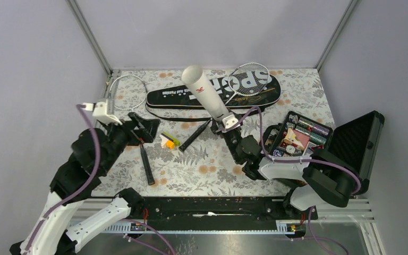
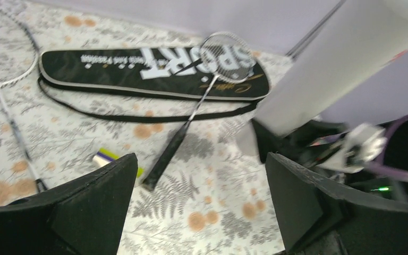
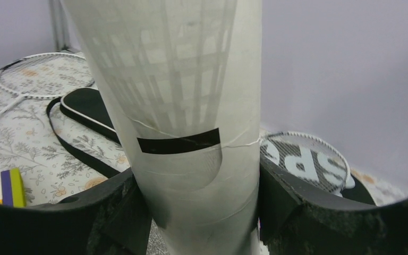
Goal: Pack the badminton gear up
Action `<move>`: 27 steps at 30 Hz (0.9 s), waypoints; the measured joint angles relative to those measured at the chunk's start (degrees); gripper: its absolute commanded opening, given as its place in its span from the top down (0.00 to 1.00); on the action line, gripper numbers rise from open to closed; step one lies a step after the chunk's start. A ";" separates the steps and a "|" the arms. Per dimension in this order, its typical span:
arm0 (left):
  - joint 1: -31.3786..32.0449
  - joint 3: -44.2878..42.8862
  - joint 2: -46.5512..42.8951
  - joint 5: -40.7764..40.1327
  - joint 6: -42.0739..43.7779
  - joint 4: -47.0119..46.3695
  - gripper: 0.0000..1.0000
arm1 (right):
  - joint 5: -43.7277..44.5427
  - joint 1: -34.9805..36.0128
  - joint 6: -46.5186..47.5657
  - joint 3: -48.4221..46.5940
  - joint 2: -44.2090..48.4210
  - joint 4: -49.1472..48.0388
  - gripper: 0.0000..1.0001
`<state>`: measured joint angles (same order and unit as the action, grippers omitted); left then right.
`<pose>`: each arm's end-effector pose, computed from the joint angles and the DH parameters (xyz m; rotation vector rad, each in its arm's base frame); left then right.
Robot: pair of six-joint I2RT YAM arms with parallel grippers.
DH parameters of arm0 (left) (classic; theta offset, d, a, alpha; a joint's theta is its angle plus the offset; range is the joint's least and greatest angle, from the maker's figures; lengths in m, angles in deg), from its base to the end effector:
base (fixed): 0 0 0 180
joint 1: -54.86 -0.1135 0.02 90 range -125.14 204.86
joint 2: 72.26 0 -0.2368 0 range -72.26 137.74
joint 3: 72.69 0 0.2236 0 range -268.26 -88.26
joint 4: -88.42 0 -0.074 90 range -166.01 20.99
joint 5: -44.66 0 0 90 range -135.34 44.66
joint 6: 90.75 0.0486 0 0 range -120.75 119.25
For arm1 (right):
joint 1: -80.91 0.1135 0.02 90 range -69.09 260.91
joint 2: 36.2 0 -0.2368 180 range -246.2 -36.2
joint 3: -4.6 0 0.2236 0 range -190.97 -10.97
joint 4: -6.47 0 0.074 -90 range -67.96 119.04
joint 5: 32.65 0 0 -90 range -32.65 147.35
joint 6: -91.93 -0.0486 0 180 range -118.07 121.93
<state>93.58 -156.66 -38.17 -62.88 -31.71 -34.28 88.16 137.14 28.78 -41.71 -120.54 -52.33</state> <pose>0.0773 -0.0432 0.4017 -0.1162 1.7328 -0.6455 0.1769 0.2197 0.2524 -0.4271 1.1877 0.1182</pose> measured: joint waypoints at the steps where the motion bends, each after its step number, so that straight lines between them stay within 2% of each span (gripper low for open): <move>1: 0.00 1.46 0.37 -0.52 0.76 0.02 0.01 | 1.27 -0.26 -1.44 -0.04 0.85 1.20 0.39; 10: 0.00 5.44 8.41 -1.14 7.15 3.72 0.01 | 6.03 -1.40 -21.07 -4.52 7.93 28.61 0.39; 18: 0.00 5.40 12.50 -4.70 15.23 11.58 0.01 | 4.92 -2.05 -48.17 -7.74 13.51 56.15 0.46; 22: 0.00 7.30 8.00 -7.50 19.50 10.99 0.01 | 0.81 -2.23 -64.28 -7.61 16.44 66.31 0.48; 27: -0.24 16.96 -1.05 -10.38 23.67 5.79 0.01 | -1.55 -2.25 -83.82 -5.84 17.81 73.90 0.48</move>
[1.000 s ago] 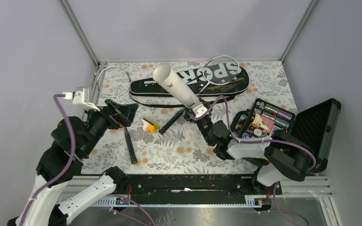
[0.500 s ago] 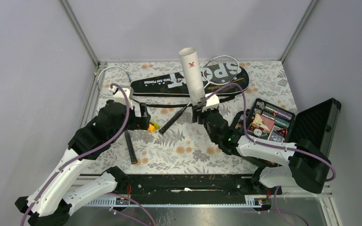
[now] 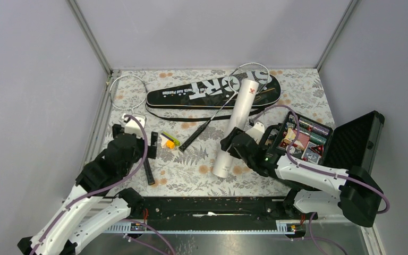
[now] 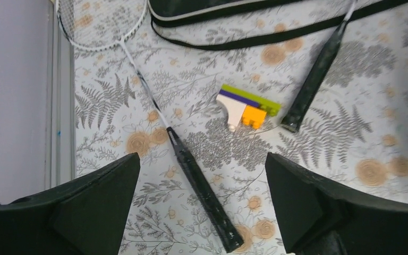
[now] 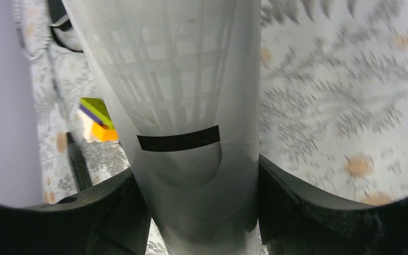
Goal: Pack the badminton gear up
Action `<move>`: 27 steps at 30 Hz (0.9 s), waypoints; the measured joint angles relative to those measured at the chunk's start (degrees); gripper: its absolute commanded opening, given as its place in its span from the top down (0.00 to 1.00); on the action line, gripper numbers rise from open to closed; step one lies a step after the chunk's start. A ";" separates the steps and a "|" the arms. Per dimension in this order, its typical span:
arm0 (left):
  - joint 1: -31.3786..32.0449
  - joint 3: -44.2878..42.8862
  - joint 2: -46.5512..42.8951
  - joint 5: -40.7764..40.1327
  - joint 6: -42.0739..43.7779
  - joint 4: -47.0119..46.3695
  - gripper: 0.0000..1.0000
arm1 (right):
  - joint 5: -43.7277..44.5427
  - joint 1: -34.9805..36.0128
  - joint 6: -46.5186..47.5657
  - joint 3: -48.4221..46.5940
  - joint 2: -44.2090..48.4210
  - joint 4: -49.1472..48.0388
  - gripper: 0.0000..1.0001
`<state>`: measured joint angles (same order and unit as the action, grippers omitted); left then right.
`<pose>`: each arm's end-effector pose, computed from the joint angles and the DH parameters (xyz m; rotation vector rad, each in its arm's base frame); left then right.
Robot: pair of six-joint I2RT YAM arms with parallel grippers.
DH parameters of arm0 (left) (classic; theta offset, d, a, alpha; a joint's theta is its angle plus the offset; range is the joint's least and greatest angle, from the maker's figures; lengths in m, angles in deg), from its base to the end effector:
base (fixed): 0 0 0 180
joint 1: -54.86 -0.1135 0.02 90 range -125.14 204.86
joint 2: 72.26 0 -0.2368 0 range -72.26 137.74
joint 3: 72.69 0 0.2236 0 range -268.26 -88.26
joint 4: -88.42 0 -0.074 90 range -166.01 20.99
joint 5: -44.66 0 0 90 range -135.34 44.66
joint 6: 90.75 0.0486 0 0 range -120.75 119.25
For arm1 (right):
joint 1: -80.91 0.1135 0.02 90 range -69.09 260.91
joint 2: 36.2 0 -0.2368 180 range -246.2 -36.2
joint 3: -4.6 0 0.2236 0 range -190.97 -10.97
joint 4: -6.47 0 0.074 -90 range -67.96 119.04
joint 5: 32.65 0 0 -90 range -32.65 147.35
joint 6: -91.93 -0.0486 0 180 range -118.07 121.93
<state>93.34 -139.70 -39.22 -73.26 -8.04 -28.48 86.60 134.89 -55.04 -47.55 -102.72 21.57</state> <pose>0.0996 -0.0501 0.3106 0.2556 1.9992 0.0011 0.1625 0.1831 0.2179 0.3674 2.0519 0.6859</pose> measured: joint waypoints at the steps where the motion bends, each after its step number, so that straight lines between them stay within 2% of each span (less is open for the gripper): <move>1: -0.22 2.19 -0.59 -0.52 0.42 -1.09 0.01 | -0.26 0.00 -3.78 0.00 -0.50 2.64 0.48; 5: -0.42 6.71 0.59 -1.55 0.74 -2.82 0.01 | -0.59 -0.04 -14.95 -2.34 -4.48 15.32 0.46; 8: -0.42 7.45 2.43 -1.64 0.22 -3.39 0.01 | -1.68 -0.04 -20.59 -3.54 -6.80 20.65 0.43; 13: -0.42 7.45 3.72 -1.77 -0.11 -4.74 0.01 | -2.95 -0.04 -27.80 -3.54 -7.76 24.22 0.32; 24: -0.48 7.48 2.78 -2.34 -0.31 -5.62 0.01 | -2.84 -0.02 -33.40 -4.35 -11.10 29.51 0.27; 27: -0.52 7.45 3.30 -2.21 -0.50 -5.57 0.01 | -2.95 -0.02 -33.40 -4.81 -12.46 29.46 0.22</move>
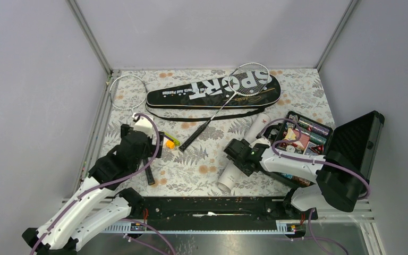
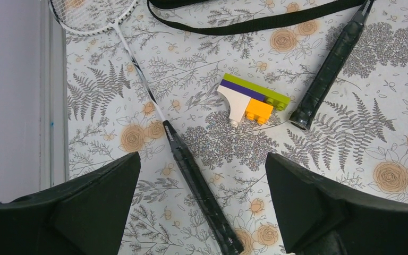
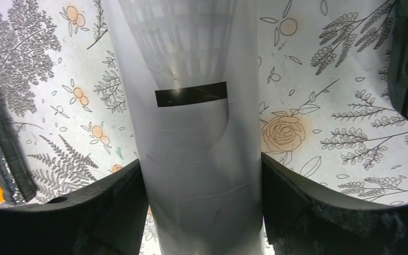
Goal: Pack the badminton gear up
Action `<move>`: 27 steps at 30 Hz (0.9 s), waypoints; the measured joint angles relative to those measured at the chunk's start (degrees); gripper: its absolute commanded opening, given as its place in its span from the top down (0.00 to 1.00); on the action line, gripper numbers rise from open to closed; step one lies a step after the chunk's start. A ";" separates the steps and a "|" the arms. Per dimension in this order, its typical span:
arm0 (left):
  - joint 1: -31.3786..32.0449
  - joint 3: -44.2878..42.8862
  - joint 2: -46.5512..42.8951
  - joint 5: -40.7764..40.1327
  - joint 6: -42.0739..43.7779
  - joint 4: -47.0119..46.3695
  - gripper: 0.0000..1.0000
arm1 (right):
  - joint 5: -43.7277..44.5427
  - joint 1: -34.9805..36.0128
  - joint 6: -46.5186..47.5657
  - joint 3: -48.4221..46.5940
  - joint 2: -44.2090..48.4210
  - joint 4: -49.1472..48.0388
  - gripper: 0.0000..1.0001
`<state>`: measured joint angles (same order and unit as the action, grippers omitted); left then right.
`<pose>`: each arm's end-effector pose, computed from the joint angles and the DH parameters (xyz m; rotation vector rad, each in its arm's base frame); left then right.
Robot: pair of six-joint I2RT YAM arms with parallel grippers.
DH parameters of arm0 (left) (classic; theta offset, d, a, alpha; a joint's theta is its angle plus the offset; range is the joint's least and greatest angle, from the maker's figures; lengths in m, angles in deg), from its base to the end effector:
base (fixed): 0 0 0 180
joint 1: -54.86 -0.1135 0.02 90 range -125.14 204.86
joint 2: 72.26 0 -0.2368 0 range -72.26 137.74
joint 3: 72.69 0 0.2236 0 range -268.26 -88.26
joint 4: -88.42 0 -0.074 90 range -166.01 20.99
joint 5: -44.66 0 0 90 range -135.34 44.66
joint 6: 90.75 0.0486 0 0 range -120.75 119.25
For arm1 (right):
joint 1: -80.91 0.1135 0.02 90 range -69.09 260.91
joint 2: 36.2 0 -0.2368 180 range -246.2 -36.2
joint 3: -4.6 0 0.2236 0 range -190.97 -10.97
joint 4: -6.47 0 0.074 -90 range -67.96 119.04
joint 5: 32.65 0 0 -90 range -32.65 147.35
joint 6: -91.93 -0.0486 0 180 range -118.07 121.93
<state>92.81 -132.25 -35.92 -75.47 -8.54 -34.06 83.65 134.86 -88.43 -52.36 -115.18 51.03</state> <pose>0.1180 -0.0611 0.2766 0.2531 2.0656 0.0879 0.1520 0.1723 0.1542 0.9198 2.3989 0.3226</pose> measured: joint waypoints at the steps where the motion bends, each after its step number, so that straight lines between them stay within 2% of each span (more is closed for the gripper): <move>1: 0.00 -0.02 0.26 0.15 -0.09 0.04 0.01 | 0.00 0.00 0.15 -0.07 -0.22 0.04 0.19; 8: -0.02 -4.39 8.00 4.72 -2.40 0.57 0.03 | 1.90 -0.02 3.32 -3.52 1.51 5.42 0.06; 18: -0.72 -12.41 29.46 13.14 -3.85 -3.58 0.12 | 7.52 -0.02 9.07 -2.03 19.28 8.98 0.13; 22: -1.95 -15.17 39.04 16.76 -3.96 -6.97 0.23 | 8.22 -0.02 16.65 3.08 30.36 3.34 0.17; 27: -3.56 -18.95 51.32 21.44 -3.80 -9.31 0.25 | 7.02 -0.02 28.02 12.07 44.61 -7.69 0.19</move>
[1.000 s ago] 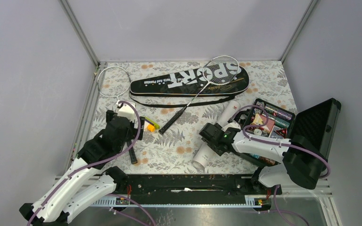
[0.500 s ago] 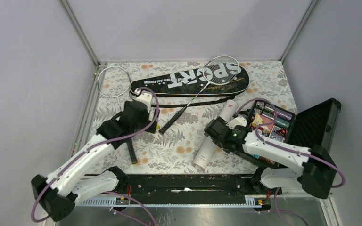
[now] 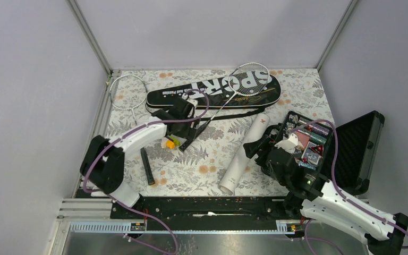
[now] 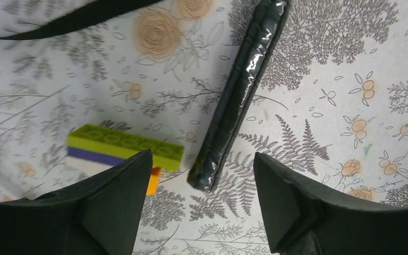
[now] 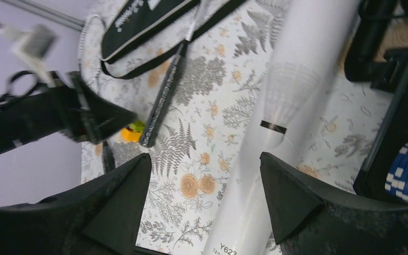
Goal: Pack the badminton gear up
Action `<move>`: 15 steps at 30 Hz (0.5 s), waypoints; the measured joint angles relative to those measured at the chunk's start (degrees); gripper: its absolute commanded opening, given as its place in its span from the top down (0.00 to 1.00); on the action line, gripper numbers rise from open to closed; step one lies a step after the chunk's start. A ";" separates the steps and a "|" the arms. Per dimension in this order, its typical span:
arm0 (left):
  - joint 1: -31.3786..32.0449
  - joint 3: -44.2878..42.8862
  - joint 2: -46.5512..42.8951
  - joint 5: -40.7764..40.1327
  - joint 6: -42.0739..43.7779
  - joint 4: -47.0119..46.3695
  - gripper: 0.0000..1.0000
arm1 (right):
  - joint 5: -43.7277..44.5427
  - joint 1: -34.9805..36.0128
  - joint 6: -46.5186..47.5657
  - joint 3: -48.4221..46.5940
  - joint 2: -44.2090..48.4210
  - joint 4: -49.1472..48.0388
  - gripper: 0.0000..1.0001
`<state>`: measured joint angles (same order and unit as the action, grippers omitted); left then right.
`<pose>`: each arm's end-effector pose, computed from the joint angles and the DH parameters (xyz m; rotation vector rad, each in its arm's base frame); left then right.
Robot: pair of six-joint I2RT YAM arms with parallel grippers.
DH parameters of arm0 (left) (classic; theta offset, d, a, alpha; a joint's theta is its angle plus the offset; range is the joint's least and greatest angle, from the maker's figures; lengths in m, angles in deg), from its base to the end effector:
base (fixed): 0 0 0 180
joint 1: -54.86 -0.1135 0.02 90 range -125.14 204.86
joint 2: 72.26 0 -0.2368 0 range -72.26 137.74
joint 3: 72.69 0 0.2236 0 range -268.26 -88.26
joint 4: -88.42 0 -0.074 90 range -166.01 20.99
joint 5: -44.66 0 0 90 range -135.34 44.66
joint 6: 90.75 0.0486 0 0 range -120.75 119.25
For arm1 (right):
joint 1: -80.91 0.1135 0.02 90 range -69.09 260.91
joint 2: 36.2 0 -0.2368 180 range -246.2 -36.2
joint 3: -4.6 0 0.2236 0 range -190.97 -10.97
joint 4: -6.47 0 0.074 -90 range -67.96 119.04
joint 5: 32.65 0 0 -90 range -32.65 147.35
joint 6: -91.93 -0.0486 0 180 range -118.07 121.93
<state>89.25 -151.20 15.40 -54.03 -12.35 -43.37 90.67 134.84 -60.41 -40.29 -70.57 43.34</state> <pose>0.2492 -0.1616 0.2118 0.4495 2.5185 -0.1137 0.1082 0.1032 0.2371 0.5149 1.9591 0.7351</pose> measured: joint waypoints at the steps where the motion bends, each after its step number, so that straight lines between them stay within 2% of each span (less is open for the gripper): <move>1: -0.11 -0.02 1.73 1.03 0.02 -0.59 0.26 | 0.02 0.00 1.70 1.09 1.95 -1.53 0.19; 5: -0.11 -0.17 6.69 3.87 0.02 -2.03 0.33 | -0.31 0.00 6.71 2.86 5.27 -6.08 0.19; 12: -0.11 -1.22 12.28 5.42 0.46 -4.04 0.41 | -3.04 0.00 10.75 3.54 5.29 -10.14 0.18; 15: -0.11 -1.53 13.57 6.16 1.03 -4.24 0.52 | -3.54 0.00 12.72 4.02 5.27 -12.02 0.18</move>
<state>89.14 -152.73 28.97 -47.87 -11.32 -47.61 87.13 134.84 -47.69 -36.27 -65.30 31.32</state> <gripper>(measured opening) 0.583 0.820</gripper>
